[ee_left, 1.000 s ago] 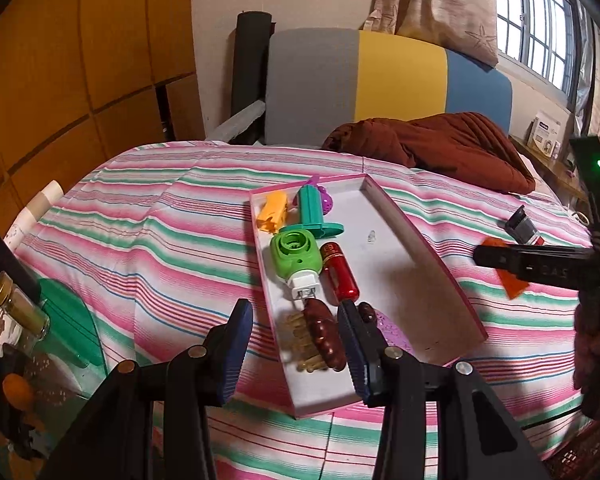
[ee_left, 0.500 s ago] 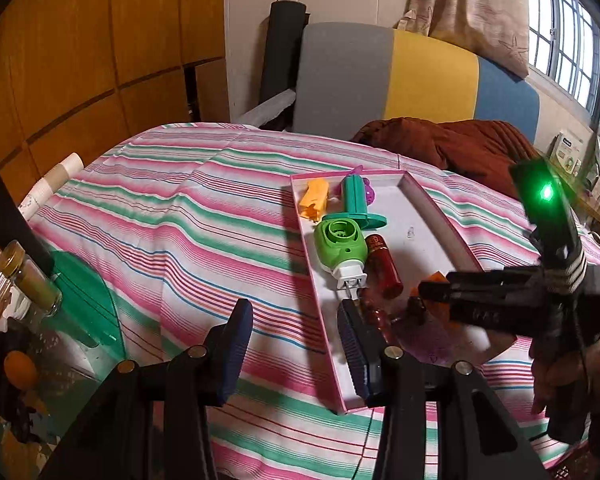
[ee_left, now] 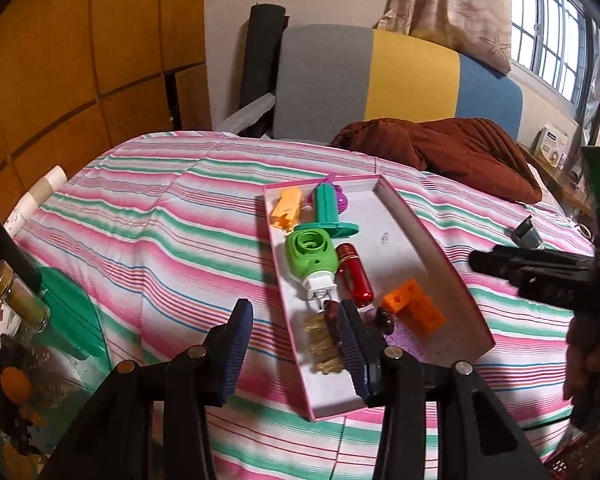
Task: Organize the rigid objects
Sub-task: 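Carry the orange cube blocks into the tray and open the right gripper, then move both tools toward the clear-black cup and red block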
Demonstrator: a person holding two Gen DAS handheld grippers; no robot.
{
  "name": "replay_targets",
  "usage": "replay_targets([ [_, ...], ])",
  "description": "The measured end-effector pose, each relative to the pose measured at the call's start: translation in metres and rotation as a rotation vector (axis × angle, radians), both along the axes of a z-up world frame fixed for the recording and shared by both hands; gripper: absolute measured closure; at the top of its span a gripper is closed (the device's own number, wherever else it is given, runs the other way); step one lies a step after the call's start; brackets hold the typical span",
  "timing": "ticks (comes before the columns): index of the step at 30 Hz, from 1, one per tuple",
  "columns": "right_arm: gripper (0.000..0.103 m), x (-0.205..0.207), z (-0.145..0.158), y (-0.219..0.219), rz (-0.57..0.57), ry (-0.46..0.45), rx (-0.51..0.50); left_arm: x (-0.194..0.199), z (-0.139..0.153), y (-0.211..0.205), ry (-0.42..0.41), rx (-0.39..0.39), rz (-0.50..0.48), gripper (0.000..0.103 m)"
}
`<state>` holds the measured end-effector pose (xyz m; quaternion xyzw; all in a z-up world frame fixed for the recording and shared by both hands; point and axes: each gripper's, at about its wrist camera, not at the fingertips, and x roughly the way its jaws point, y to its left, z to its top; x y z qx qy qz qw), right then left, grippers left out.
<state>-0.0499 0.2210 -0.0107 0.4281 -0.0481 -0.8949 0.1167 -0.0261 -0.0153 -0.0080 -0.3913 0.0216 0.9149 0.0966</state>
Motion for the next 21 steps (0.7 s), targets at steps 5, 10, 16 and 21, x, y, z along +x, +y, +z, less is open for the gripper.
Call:
replay_targets([
  [5,0.038,0.007,0.002,0.050,-0.098,0.001,0.029,0.001,0.010,0.015,0.026,-0.016,-0.037,0.059],
  [10,0.037,0.013,0.005,0.104,-0.206,0.002,0.055,0.000,0.016,0.034,0.038,-0.020,-0.083,0.059],
  [16,0.033,0.020,0.012,0.163,-0.329,0.031,0.077,0.001,0.020,0.057,0.039,-0.019,-0.132,0.059],
  [21,0.031,0.025,0.009,0.209,-0.443,0.046,0.096,0.003,0.022,0.075,0.043,-0.048,-0.169,0.059],
])
